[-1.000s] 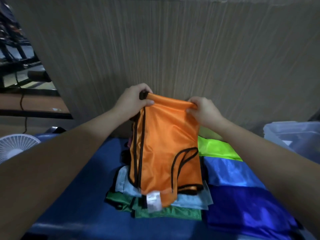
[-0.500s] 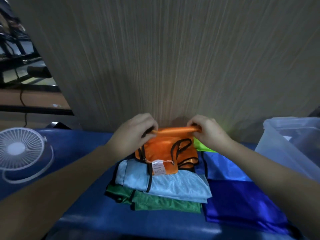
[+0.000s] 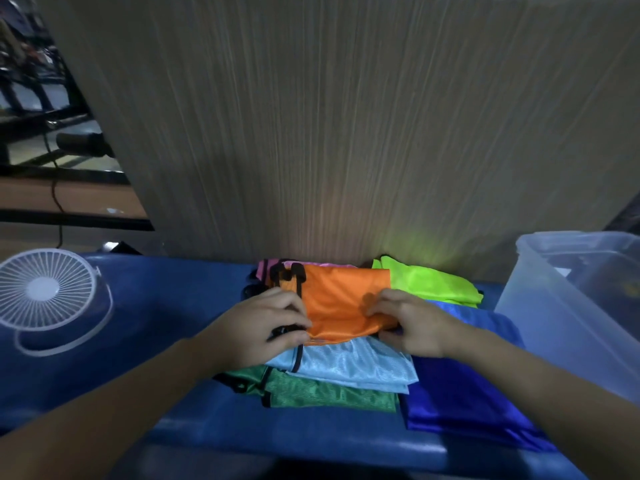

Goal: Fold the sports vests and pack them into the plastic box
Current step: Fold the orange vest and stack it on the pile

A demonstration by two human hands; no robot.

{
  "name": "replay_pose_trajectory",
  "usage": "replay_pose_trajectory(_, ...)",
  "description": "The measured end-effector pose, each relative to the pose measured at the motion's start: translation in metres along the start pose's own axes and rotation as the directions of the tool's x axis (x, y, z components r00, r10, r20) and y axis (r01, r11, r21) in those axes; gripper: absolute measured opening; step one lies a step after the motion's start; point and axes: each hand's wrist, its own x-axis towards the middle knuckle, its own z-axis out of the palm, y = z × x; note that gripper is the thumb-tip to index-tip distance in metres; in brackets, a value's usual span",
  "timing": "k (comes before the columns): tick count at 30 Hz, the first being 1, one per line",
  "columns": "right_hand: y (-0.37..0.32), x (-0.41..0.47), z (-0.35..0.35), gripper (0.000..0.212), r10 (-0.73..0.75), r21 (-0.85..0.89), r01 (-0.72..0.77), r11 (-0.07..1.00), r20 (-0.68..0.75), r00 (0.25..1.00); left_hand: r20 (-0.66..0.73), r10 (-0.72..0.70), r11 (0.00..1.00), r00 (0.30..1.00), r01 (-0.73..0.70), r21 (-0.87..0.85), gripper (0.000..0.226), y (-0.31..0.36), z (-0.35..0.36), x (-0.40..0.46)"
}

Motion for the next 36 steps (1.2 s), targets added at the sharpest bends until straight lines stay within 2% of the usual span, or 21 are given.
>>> replay_pose_trajectory(2,-0.002,0.004,-0.006,0.053,0.020,0.055,-0.022,0.998,0.025,0.999,-0.036,-0.031,0.992,0.999,0.026,-0.126,0.047,0.003,-0.003,0.002)
replay_pose_trajectory(4,-0.001,0.015,-0.013,0.046,0.051,0.120,-0.044,0.992,-0.052,0.997,-0.162,-0.109,0.973,0.981,0.072,-0.219,0.033,-0.002,-0.008,0.011)
replay_pose_trajectory(6,0.001,0.031,-0.022,0.030,0.082,0.120,-0.062,0.991,-0.163,0.983,-0.275,-0.271,0.938,0.923,0.188,-0.293,0.016,-0.018,-0.014,0.029)
replay_pose_trajectory(7,0.003,0.041,-0.025,0.025,0.094,0.104,-0.075,0.992,-0.197,0.976,-0.275,-0.369,0.901,0.888,0.269,-0.340,0.012,-0.025,-0.019,0.039)
replay_pose_trajectory(9,0.006,0.059,-0.032,0.031,0.138,0.077,-0.125,0.989,-0.197,0.971,-0.147,-0.537,0.803,0.831,0.450,-0.389,0.024,-0.038,-0.026,0.059)
replay_pose_trajectory(10,0.008,0.068,-0.034,0.036,0.167,0.067,-0.157,0.985,-0.173,0.971,-0.063,-0.588,0.769,0.806,0.534,-0.350,0.037,-0.043,-0.028,0.069)
replay_pose_trajectory(12,0.013,0.084,-0.035,0.045,0.228,0.040,-0.225,0.973,-0.085,0.970,0.095,-0.639,0.730,0.764,0.640,-0.240,0.065,-0.049,-0.028,0.086)
replay_pose_trajectory(13,0.015,0.090,-0.035,0.049,0.253,0.019,-0.252,0.967,-0.030,0.967,0.176,-0.646,0.716,0.743,0.670,-0.199,0.072,-0.050,-0.027,0.093)
replay_pose_trajectory(15,0.018,0.099,-0.034,0.054,0.273,-0.053,-0.270,0.962,0.066,0.960,0.321,-0.632,0.706,0.705,0.695,-0.135,0.068,-0.054,-0.023,0.103)
replay_pose_trajectory(18,0.022,0.106,-0.030,0.062,0.257,-0.151,-0.240,0.959,0.105,0.961,0.367,-0.597,0.760,0.713,0.650,-0.026,0.055,-0.057,-0.020,0.107)
replay_pose_trajectory(21,0.026,0.107,-0.025,0.065,0.228,-0.159,-0.209,0.965,0.111,0.967,0.279,-0.574,0.802,0.770,0.598,0.002,0.058,-0.055,-0.021,0.105)
replay_pose_trajectory(24,0.025,0.102,-0.023,0.054,0.156,-0.136,-0.149,0.979,0.041,0.987,0.167,-0.529,0.839,0.832,0.543,-0.045,0.057,-0.050,-0.021,0.099)
replay_pose_trajectory(26,0.023,0.094,-0.025,0.039,0.091,-0.064,-0.093,0.994,-0.039,0.995,0.066,-0.448,0.891,0.892,0.451,-0.055,0.052,-0.044,-0.019,0.091)
replay_pose_trajectory(28,0.019,0.085,-0.026,0.035,0.028,0.029,-0.025,0.999,-0.100,0.995,-0.026,-0.337,0.941,0.941,0.336,-0.035,0.047,-0.036,-0.017,0.080)
replay_pose_trajectory(31,0.010,0.062,-0.027,0.035,0.014,0.116,0.006,0.993,-0.174,0.985,-0.146,-0.096,0.976,0.985,0.121,0.179,0.048,-0.018,-0.013,0.063)
replay_pose_trajectory(33,0.006,0.046,-0.023,0.039,0.017,0.108,0.007,0.994,-0.215,0.977,-0.157,0.011,0.953,0.988,0.037,0.299,0.056,-0.007,-0.010,0.051)
replay_pose_trajectory(36,0.009,0.025,-0.011,0.061,-0.049,-0.013,0.047,0.999,-0.223,0.974,-0.125,0.148,0.904,0.981,-0.083,0.420,0.064,0.008,-0.005,0.035)
